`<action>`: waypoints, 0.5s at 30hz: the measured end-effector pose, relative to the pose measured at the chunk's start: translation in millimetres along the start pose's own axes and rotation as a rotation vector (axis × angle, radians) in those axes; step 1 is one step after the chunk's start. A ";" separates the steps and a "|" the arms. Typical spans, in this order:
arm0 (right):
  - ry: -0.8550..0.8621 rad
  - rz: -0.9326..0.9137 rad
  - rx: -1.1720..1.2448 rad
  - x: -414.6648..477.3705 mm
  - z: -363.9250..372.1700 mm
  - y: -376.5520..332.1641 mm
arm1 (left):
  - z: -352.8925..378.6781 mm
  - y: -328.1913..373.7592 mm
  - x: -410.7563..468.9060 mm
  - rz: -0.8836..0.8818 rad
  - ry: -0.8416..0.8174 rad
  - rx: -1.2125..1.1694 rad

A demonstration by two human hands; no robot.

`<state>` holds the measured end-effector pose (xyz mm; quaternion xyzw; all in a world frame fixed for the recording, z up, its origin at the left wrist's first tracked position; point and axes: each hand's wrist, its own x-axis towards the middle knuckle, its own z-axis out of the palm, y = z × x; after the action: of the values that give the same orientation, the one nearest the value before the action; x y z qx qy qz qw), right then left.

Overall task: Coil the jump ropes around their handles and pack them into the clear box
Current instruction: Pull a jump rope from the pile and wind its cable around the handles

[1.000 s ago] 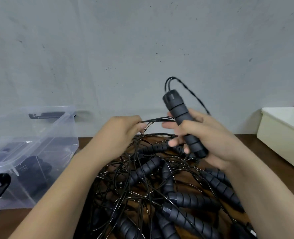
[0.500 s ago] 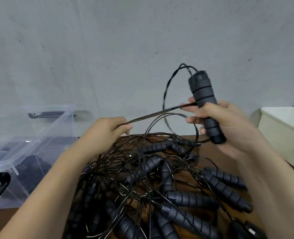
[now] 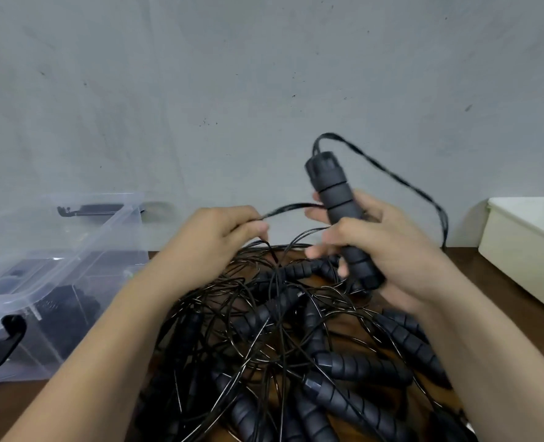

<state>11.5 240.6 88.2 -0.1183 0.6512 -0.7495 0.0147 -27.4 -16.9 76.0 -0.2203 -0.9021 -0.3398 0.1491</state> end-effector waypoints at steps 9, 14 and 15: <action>0.006 0.034 0.001 6.7 1.2 6.4 | 0.5 -19.1 0.6 -0.078 -0.228 -0.079; 0.058 0.011 0.042 7.6 -10.2 -3.7 | -16.2 -26.9 -1.1 -0.104 -0.157 -0.062; 0.072 -0.001 0.049 7.7 -12.1 -5.0 | -18.8 -24.5 -0.4 -0.055 -0.042 -0.035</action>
<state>2.3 251.8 92.8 -0.0910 0.6326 -0.7691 -0.0061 -37.0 -46.2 76.0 -0.2048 -0.9046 -0.3551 0.1169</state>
